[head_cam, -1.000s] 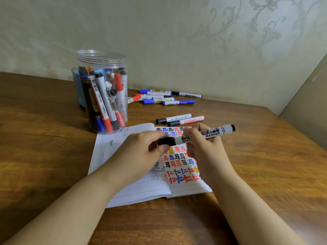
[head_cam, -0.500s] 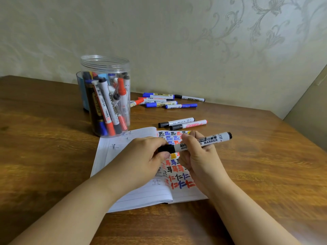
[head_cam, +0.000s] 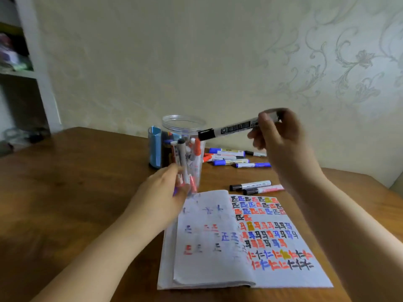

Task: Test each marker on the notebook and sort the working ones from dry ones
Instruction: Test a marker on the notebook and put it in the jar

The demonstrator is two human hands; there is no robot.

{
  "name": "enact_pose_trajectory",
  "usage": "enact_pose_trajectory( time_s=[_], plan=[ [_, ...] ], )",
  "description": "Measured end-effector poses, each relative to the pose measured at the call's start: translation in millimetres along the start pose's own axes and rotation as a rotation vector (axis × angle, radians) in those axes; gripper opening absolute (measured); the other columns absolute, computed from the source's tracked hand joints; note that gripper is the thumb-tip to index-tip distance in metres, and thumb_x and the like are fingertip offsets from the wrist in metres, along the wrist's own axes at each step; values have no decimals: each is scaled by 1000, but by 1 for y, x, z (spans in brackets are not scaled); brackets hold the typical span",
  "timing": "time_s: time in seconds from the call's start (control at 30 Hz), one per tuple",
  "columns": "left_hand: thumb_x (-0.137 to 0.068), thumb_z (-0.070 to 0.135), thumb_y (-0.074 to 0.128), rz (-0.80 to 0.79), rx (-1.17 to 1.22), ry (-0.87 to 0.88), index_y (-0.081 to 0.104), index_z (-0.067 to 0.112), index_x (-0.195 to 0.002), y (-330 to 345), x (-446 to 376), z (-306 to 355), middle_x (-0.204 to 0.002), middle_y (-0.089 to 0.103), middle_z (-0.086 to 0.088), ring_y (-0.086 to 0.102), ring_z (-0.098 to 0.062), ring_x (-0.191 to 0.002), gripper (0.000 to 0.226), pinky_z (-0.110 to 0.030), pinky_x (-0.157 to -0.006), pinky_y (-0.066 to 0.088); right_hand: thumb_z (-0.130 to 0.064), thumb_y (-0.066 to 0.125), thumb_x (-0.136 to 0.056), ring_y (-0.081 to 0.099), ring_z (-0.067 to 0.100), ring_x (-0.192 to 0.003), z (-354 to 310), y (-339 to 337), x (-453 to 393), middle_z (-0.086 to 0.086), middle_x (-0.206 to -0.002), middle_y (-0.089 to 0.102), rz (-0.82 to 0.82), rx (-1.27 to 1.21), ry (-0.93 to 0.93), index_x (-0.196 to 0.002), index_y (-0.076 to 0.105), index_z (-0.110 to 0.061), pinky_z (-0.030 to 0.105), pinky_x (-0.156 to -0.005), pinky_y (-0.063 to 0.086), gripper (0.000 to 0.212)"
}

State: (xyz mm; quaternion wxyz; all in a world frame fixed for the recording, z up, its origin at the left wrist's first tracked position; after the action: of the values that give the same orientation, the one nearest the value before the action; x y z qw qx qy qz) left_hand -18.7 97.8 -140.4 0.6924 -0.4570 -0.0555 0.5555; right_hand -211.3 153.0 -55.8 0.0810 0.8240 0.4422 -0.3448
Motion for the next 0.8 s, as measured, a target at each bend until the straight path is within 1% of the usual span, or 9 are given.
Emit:
enact_pose_trajectory(
  time_s=[0.1, 0.17, 0.27, 0.4, 0.47, 0.57, 0.67, 0.73, 0.8],
  plan=[
    [-90, 31, 53, 15, -44, 9, 45, 27, -122, -12, 2, -6, -95, 49, 14, 51, -4, -78, 33, -12, -59, 38, -18, 52, -95, 53, 9, -54, -17, 26, -33, -5, -63, 61, 8, 133, -148, -81, 51, -25, 23, -55, 43, 15],
    [-91, 32, 52, 5, -53, -3, 43, 28, -125, -16, 4, -9, -96, 47, 15, 50, -2, -79, 35, -10, -55, 36, -20, 51, -94, 51, 16, -58, -18, 45, -49, 3, -66, 59, -34, 258, -145, -84, 52, -19, 22, -55, 40, 10],
    [-91, 34, 52, 2, -66, -24, 42, 30, -127, -19, 6, -17, -97, 47, 17, 50, -2, -82, 38, -9, -58, 38, -23, 46, -97, 43, 12, -58, -8, 70, -61, -2, -64, 47, -186, 488, -82, -92, 55, -12, 16, -47, 29, 15],
    [-91, 35, 50, -13, -70, -21, 40, 33, -127, -19, 11, -22, -97, 46, 19, 50, 1, -84, 38, -11, -66, 43, -18, 34, -101, 48, 28, -102, 10, 94, -59, -6, -73, 37, -404, 686, -49, -110, 60, 1, 29, -75, 31, 33],
    [-92, 35, 49, -15, -66, -6, 40, 33, -127, -18, 12, -21, -96, 46, 20, 49, 2, -84, 36, -11, -67, 44, -17, 31, -102, 44, 27, -113, 16, 97, -60, -14, -75, 33, -442, 669, 5, -122, 59, -6, 26, -86, 31, 36],
    [-93, 34, 48, -49, -31, 4, 43, 32, -126, -14, 10, -16, -98, 49, 18, 52, 0, -82, 34, -11, -65, 46, -29, 32, -101, 46, 20, -113, 19, 97, -61, -2, -100, 40, -437, 561, 114, -134, 51, -27, 24, -94, 33, 38],
    [-92, 34, 49, -98, 14, 16, 45, 30, -125, -4, 2, -7, -109, 55, 13, 55, -4, -88, 33, -11, -66, 47, -32, 30, -101, 42, 13, -103, 22, 92, -64, 0, -106, 37, -479, 623, 96, -139, 42, -34, 21, -88, 29, 40],
    [-92, 35, 50, -121, 38, 23, 45, 30, -125, 5, -5, 0, -116, 56, 10, 57, -8, -96, 34, -12, -66, 47, -33, 29, -101, 42, 15, -104, 21, 88, -63, 0, -108, 37, -499, 630, 100, -141, 40, -35, 22, -88, 28, 41],
    [-92, 34, 49, -136, 64, 35, 46, 31, -123, 13, -11, 9, -112, 57, 12, 58, -6, -94, 31, -12, -68, 47, -34, 27, -102, 42, 18, -109, 22, 88, -64, 3, -115, 40, -530, 642, 105, -142, 37, -36, 23, -89, 28, 42]
  ],
)
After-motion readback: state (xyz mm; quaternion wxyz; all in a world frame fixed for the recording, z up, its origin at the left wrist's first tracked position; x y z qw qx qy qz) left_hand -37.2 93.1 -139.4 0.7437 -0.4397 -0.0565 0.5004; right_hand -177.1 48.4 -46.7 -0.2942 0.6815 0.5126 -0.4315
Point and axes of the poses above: each hand's wrist, its own x-axis away from the middle knuckle, its own y-axis out of the palm, z = x × y, the point moved 2 cm from there along -x, towards the middle knuckle
